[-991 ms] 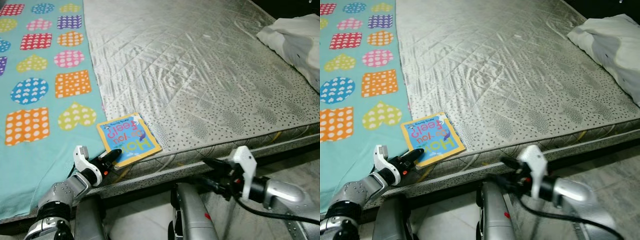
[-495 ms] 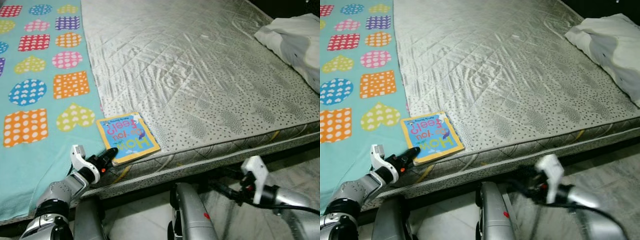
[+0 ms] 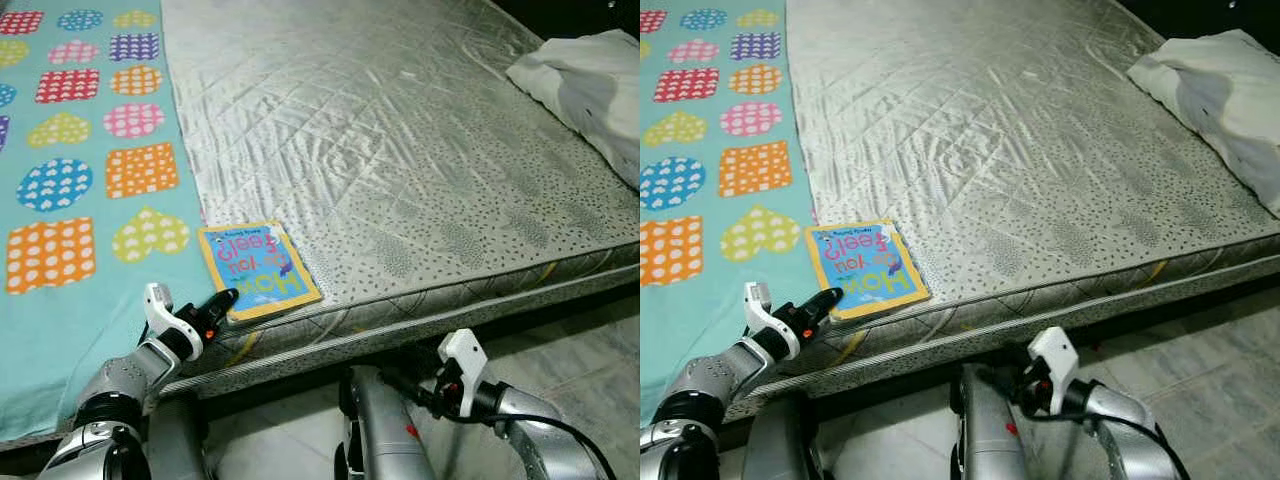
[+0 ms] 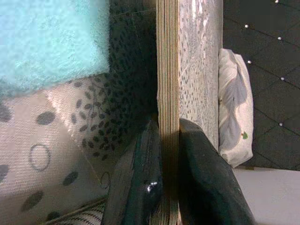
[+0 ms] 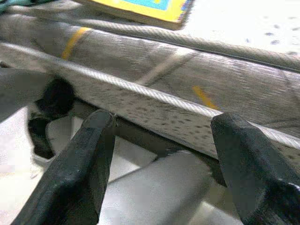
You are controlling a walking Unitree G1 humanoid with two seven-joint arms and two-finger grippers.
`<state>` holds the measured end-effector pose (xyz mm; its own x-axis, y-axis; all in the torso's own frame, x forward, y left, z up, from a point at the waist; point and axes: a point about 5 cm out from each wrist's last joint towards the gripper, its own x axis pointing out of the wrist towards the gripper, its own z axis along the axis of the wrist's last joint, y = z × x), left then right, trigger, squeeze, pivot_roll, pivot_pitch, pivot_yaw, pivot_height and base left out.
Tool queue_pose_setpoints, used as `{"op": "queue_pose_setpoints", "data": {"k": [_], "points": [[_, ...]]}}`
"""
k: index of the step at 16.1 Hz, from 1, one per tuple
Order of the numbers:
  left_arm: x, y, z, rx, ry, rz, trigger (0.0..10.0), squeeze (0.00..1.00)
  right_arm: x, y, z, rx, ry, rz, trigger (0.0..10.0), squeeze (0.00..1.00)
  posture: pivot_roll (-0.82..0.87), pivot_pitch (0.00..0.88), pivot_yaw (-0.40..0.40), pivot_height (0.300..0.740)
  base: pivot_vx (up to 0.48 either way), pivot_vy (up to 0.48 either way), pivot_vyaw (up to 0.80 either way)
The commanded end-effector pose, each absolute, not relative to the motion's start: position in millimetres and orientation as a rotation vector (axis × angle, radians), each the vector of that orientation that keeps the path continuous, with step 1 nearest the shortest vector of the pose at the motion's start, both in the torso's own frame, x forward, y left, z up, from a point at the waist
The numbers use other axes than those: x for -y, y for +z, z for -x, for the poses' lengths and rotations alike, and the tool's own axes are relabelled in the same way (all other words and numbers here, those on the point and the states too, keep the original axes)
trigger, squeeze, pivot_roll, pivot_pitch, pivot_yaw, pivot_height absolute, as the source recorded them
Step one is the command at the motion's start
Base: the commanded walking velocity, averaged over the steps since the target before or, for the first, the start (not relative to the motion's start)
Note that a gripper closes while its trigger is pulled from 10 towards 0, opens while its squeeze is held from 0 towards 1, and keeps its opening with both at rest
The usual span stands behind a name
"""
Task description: Clean up the room
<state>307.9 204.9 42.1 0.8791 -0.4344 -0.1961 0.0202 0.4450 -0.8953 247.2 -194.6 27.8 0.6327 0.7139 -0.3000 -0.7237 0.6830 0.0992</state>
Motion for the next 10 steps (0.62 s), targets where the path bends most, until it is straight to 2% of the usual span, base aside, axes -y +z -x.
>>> {"op": "queue_pose_setpoints", "data": {"k": [1, 4, 6, 7, 10], "points": [[-203, 56, -316, -0.341, -0.337, 1.055, 0.0, 0.00, 200, 21, -247, -0.326, 0.752, 0.023, 10.0, 0.00, -0.21, 0.101, -0.061, 0.550, 0.000, 0.000, 0.00], [-196, 72, -310, -0.216, -0.406, 0.976, 0.0, 0.00, 201, 16, -256, -0.292, 0.609, -0.060, 10.0, 0.00, -0.17, 0.066, -0.044, 0.550, 0.000, 0.000, 0.00], [-191, 82, -300, -0.183, -0.408, 0.896, 0.0, 0.00, 145, 67, -283, -0.115, 0.575, -0.105, 10.0, 0.00, -0.15, 0.042, -0.033, 0.550, 0.000, 0.000, 0.00], [-190, 83, -298, -0.177, -0.405, 0.887, 0.0, 0.00, 136, 79, -286, -0.083, 0.567, -0.117, 10.0, 0.00, -0.14, 0.036, -0.029, 0.550, 0.000, 0.000, 0.00], [-189, 98, -278, -0.104, -0.344, 0.647, 0.0, 0.00, 128, 137, -305, 0.058, 0.419, -0.230, 10.0, 0.00, -0.10, 0.000, -0.004, 0.550, 0.000, 0.000, 0.00]]}}
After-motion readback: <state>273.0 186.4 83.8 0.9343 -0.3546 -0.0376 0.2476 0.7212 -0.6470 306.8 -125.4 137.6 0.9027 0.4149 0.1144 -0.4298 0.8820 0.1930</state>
